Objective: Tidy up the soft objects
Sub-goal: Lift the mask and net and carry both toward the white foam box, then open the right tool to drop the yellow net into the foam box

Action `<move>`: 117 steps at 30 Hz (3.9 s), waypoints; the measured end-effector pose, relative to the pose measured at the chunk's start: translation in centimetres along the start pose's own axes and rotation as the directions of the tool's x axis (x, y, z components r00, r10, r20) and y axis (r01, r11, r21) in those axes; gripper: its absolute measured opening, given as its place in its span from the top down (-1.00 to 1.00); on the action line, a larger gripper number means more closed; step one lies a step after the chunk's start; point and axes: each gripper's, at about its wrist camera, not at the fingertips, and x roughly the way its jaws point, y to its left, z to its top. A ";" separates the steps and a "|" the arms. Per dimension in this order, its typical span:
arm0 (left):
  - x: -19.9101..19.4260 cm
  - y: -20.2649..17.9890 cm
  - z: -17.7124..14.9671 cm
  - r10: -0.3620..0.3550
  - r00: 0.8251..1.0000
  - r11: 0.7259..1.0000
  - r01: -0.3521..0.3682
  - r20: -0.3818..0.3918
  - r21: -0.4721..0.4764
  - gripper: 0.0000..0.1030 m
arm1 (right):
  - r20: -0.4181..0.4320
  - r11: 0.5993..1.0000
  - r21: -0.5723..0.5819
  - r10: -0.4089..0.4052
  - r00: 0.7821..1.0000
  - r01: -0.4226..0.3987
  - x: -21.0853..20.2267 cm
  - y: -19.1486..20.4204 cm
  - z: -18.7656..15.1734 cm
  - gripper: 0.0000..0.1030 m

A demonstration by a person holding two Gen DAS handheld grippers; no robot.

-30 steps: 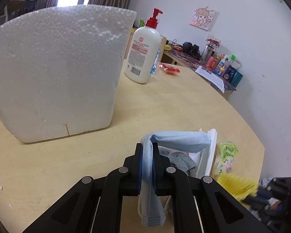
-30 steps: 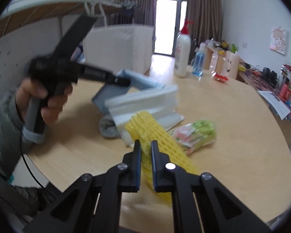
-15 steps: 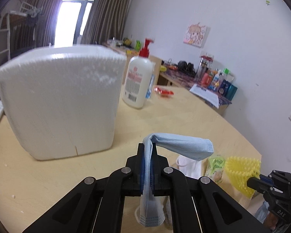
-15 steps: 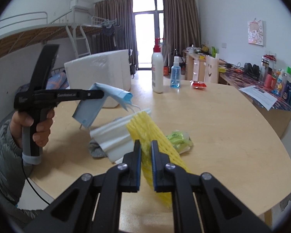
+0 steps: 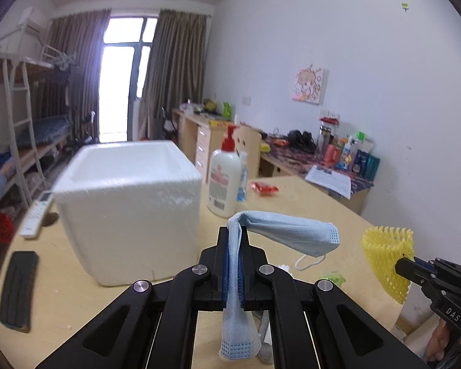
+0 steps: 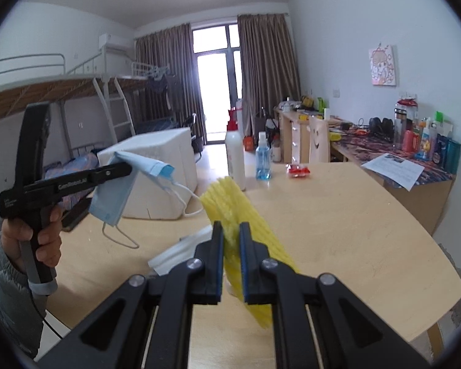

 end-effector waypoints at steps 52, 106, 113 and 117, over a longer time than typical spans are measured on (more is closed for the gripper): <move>-9.5 6.8 2.3 0.416 0.892 0.909 -0.406 0.175 -0.089 0.91 | 0.088 0.955 -0.155 0.269 0.959 -0.254 4.2 11.0 7.1 0.77; -1.9 13.8 9.1 0.505 0.854 0.862 -0.493 0.124 -0.118 0.91 | -0.063 0.930 -0.210 0.296 0.953 -0.303 18.1 14.7 15.3 0.76; -1.6 14.1 9.0 0.508 0.854 0.860 -0.496 0.112 -0.122 0.91 | -0.100 0.932 -0.186 0.297 0.950 -0.311 19.8 14.5 15.3 0.72; -1.7 14.4 9.1 0.509 0.854 0.859 -0.495 0.112 -0.127 0.91 | -0.121 0.936 -0.171 0.291 0.949 -0.309 20.3 14.5 15.5 -0.02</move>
